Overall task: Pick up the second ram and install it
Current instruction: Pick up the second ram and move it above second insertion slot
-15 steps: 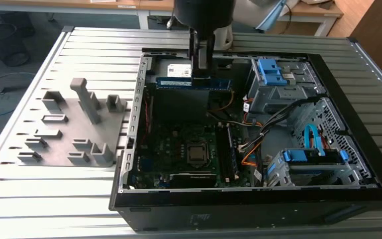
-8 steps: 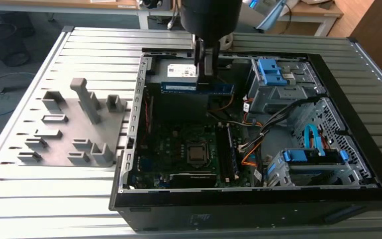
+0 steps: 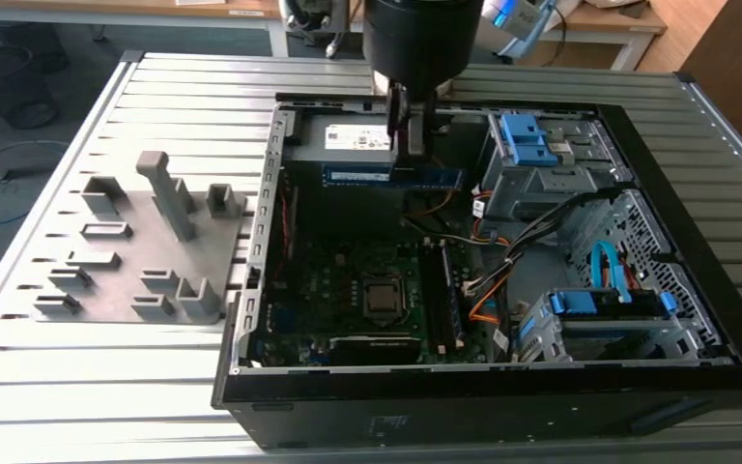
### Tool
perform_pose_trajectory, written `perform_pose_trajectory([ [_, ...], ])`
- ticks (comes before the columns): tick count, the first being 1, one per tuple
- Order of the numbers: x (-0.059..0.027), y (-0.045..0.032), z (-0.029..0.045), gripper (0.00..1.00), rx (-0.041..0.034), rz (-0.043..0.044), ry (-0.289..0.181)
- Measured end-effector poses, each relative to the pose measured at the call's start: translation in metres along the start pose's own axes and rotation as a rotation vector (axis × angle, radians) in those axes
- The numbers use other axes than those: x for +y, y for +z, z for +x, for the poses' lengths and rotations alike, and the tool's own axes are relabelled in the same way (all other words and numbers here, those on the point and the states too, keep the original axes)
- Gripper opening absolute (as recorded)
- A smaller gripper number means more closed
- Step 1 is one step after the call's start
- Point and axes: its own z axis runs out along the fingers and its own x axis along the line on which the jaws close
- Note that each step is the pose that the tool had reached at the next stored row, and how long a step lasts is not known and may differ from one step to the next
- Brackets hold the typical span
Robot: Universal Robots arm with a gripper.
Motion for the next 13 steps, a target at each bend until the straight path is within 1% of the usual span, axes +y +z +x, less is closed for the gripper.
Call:
perform_pose_trajectory([
  [7,-0.0059,0.0053,0.0,0.14,0.0,-0.0001,0.0],
  [13,-0.0114,0.0114,0.0,0.14,0.0,-0.0003,0.0],
])
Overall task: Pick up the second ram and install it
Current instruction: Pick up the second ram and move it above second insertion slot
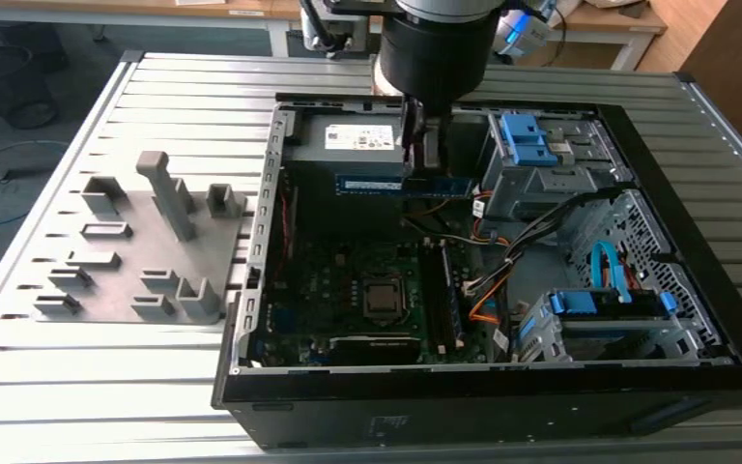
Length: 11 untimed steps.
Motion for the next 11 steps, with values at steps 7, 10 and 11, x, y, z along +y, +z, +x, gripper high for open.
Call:
perform_pose_trajectory([
  [7,-0.0087,0.0073,-0.0001,0.14,0.0001,-0.0004,0.0],
  [10,-0.0131,0.0101,-0.0001,0.14,0.0001,-0.0006,0.0],
  [11,-0.0144,0.0109,-0.0001,0.14,0.0,-0.0007,0.0],
])
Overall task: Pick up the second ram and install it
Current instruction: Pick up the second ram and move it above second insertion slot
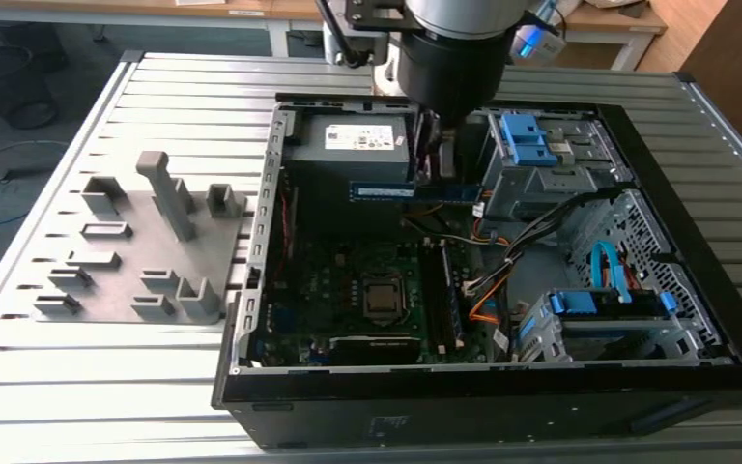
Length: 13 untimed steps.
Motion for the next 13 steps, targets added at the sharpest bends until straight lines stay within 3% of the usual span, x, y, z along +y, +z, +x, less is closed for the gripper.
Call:
perform_pose_trajectory([
  [13,-0.0176,0.0099,-0.0003,0.14,0.0,-0.0006,0.0],
])
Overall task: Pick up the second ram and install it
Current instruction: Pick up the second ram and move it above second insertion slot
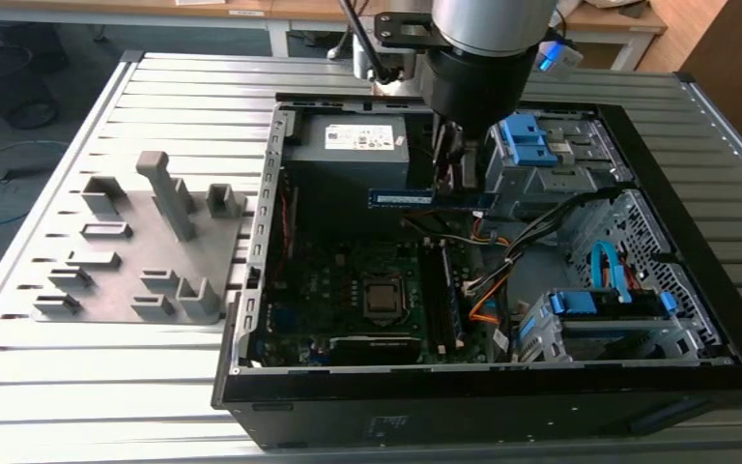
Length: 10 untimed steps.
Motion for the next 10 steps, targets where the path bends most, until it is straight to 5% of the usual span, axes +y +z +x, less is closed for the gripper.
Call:
perform_pose_trajectory([
  [10,-0.0177,0.0062,-0.0005,0.14,0.0001,-0.0009,0.0],
])
